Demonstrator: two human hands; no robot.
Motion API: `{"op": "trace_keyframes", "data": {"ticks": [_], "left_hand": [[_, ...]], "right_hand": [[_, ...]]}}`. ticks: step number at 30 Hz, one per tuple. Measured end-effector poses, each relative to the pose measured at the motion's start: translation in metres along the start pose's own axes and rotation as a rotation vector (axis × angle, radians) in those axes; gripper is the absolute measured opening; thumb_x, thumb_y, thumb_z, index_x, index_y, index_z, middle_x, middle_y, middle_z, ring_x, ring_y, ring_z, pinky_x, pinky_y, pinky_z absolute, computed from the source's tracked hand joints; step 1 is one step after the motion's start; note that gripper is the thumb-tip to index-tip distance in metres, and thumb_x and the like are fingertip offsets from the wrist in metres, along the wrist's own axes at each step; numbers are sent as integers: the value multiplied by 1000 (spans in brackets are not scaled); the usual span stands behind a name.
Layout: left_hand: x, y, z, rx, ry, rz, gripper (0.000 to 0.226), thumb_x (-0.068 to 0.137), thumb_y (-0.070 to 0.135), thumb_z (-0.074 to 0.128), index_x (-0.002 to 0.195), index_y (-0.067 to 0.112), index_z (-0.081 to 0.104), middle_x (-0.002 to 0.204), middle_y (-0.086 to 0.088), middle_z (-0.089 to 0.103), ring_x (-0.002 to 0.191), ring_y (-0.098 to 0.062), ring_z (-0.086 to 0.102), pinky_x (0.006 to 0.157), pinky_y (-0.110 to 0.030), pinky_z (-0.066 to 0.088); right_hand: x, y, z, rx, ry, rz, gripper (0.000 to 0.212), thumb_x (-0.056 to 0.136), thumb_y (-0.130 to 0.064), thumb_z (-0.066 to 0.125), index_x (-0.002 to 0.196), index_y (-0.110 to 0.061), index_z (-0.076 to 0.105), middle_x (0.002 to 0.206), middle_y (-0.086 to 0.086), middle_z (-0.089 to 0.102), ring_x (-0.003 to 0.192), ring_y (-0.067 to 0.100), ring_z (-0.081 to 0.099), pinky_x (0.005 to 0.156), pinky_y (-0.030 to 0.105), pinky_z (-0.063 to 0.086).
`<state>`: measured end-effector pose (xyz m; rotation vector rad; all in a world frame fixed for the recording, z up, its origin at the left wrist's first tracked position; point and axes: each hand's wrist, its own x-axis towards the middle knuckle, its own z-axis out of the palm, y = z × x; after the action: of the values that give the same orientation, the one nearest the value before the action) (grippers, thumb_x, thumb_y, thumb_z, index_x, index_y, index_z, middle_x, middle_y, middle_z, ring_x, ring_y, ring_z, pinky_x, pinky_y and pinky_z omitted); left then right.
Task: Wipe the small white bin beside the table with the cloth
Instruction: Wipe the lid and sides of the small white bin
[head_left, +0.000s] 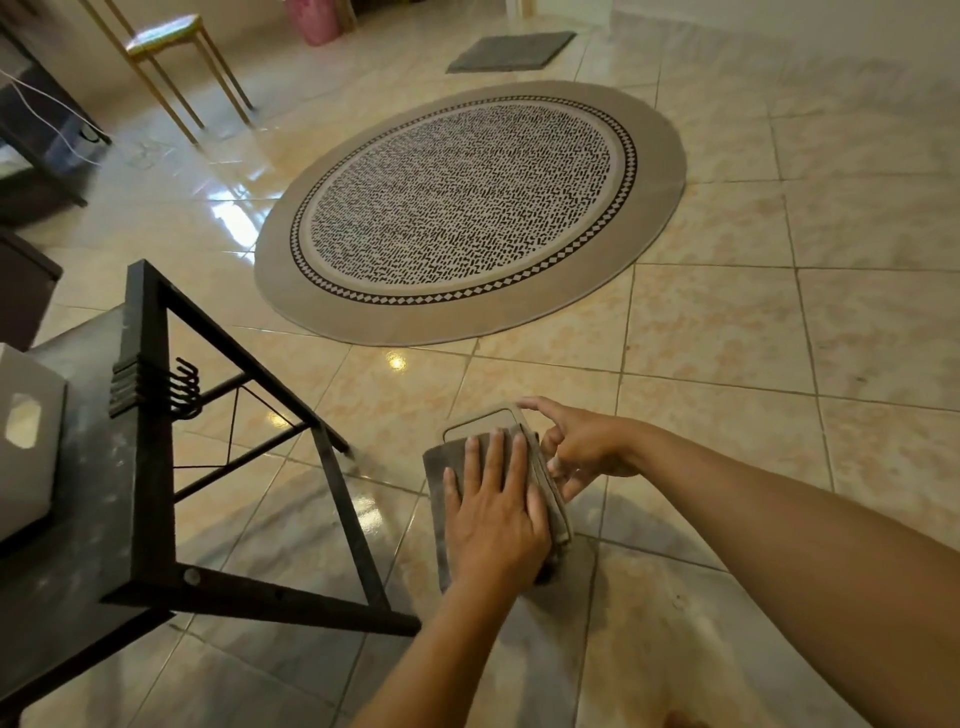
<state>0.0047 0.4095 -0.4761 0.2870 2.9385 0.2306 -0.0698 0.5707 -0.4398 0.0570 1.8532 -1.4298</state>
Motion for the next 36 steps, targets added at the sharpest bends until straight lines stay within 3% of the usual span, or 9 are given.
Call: {"op": "trace_keyframes", "data": {"ticks": [5,8,12,16,20,26,31,34,36], "left_hand": [[15,-10,-12,40,-29,60,67,99,59,14,155,36,-14,161,7,-26,146,-18,-30,119,-54,-12],[19,-27,-10,-47,-8,-25,67,98,62,12,154,40,-16,162,10,-27,146,-16,-32,117,-61,-11],[-17,-11,3,-45,-11,-35,66,99,59,12,152,39,-23,158,10,-35,141,-16,-40,118,-58,-12],[-14,-7,10,16,16,24,64,99,58,9,152,39,-21,159,11,-31,144,-17,-36,118,-58,-13],[-8,-30,5,-67,33,-109,64,100,54,11,153,36,-21,161,9,-29,144,-14,-36,121,-55,-8],[-35,7,15,27,17,-22,68,97,62,6,152,35,-23,158,8,-35,143,-21,-38,115,-54,-22],[-4,-6,4,-7,-15,-139,66,100,58,6,152,32,-24,160,5,-34,144,-22,-36,119,-57,-11],[-23,8,8,9,-22,-86,67,98,58,5,152,31,-26,157,4,-38,142,-23,-39,117,-56,-16],[-29,8,13,27,-24,-42,66,97,59,2,152,33,-25,157,6,-37,143,-21,-38,117,-54,-18]], "right_hand": [[0,1,0,-1,14,-1,97,88,21,48,155,-41,16,87,10,54,69,20,64,66,41,62],[1,-1,5,-8,32,6,97,89,19,52,156,-41,15,85,11,52,70,21,61,63,40,62],[5,-1,5,-21,24,14,98,88,21,49,156,-41,15,84,9,48,68,18,56,57,35,60],[4,0,4,-26,31,15,99,87,21,48,156,-42,13,86,9,49,70,18,57,62,38,62],[6,-4,13,-29,45,20,99,89,20,49,156,-42,10,86,9,47,70,19,58,68,46,63],[9,-4,11,-70,45,23,102,86,22,46,156,-43,11,86,10,46,66,19,54,81,55,60],[7,-6,16,-66,51,17,100,87,21,46,156,-42,9,90,11,46,66,19,56,78,53,61],[6,-7,14,-67,43,18,101,87,22,44,156,-42,8,87,10,46,64,17,54,66,44,63],[6,-5,12,-52,34,19,101,87,22,45,156,-43,9,86,10,46,65,18,55,66,43,62]]}}
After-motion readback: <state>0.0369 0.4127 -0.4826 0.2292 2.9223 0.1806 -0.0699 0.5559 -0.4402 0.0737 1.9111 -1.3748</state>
